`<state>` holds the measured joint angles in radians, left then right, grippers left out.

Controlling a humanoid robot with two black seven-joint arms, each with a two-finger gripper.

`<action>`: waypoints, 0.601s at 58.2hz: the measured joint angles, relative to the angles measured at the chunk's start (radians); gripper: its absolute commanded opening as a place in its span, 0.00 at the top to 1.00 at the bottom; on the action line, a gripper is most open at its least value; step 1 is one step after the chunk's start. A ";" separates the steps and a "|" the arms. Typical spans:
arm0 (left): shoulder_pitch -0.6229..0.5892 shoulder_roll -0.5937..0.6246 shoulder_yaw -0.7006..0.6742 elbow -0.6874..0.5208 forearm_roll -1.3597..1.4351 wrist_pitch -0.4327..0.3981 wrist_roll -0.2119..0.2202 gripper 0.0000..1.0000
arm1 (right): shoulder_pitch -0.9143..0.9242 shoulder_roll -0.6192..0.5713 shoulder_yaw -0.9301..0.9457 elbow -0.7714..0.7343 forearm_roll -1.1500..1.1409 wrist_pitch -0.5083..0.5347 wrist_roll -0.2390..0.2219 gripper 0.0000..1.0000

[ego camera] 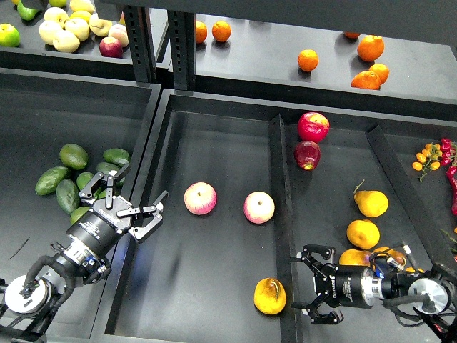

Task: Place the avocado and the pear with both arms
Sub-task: 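Reach the right gripper down to the lone yellow pear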

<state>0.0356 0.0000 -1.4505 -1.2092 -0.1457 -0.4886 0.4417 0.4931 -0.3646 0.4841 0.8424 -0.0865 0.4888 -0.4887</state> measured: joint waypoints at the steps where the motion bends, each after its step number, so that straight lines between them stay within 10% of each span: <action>1: 0.000 0.000 0.000 0.000 0.000 0.000 0.000 0.01 | 0.000 0.002 -0.002 -0.002 -0.001 0.000 0.000 0.01; 35: 0.010 0.000 0.001 0.001 -0.001 0.000 0.000 0.01 | 0.019 0.118 -0.009 -0.135 -0.022 0.000 0.000 0.14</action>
<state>0.0452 0.0000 -1.4495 -1.2082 -0.1468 -0.4887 0.4418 0.5119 -0.2471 0.4752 0.7075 -0.1089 0.4887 -0.4887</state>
